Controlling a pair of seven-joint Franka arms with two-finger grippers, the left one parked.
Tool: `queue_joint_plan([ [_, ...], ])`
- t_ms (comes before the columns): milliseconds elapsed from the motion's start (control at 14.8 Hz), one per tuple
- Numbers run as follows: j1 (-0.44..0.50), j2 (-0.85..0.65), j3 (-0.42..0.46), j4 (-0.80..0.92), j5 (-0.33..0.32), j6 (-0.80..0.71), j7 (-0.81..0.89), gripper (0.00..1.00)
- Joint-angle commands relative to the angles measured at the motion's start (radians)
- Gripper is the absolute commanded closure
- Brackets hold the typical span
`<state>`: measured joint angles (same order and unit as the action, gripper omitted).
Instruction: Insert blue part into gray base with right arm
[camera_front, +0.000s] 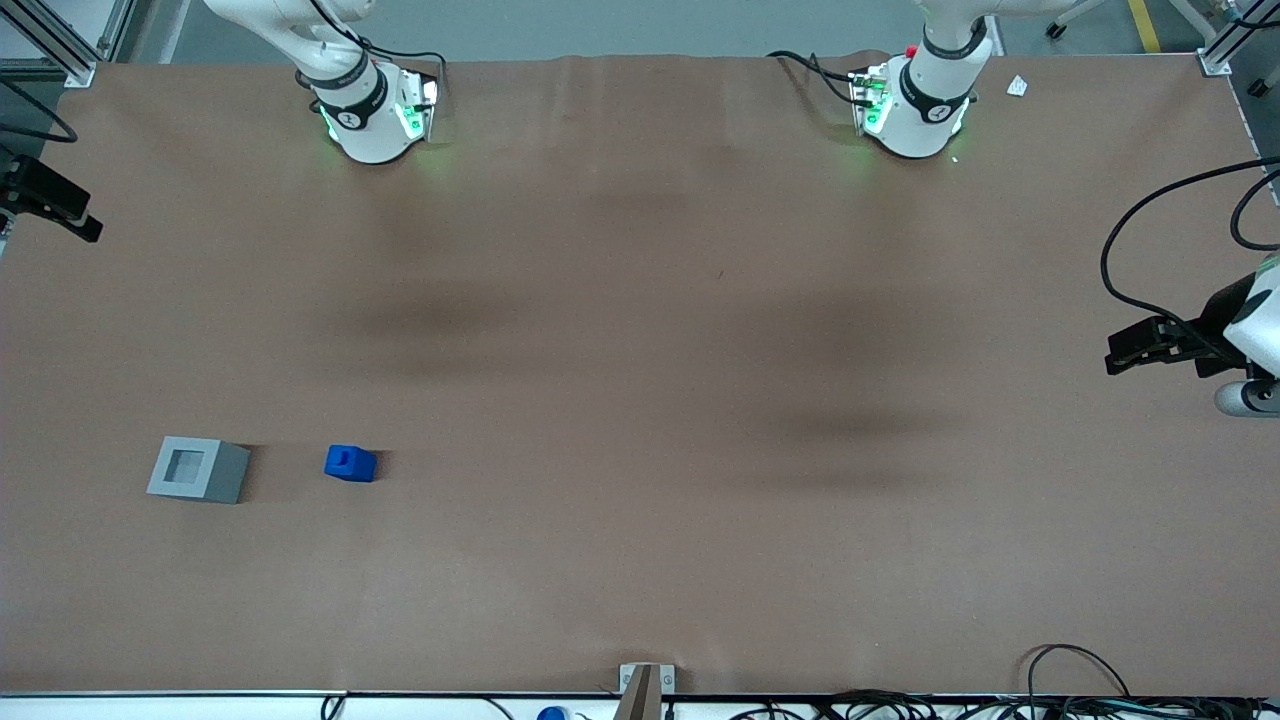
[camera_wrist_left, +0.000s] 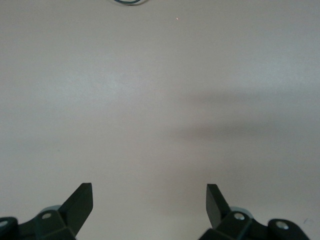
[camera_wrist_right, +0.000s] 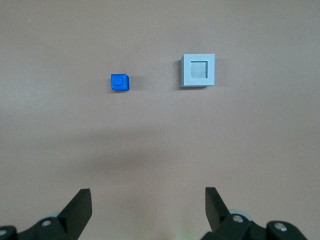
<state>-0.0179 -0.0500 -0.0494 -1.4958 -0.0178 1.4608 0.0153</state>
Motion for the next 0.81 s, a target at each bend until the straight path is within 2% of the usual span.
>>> queue_joint_plan([
  [0,-0.007,0.009,-0.001,0.019,0.015,-0.019,-0.011,0.00],
  [404,-0.036,0.009,-0.006,0.006,0.016,-0.025,-0.017,0.00],
  [607,-0.063,0.010,-0.006,-0.010,0.016,-0.025,-0.121,0.00],
  [742,-0.077,0.015,-0.006,-0.021,0.018,-0.034,-0.129,0.00],
])
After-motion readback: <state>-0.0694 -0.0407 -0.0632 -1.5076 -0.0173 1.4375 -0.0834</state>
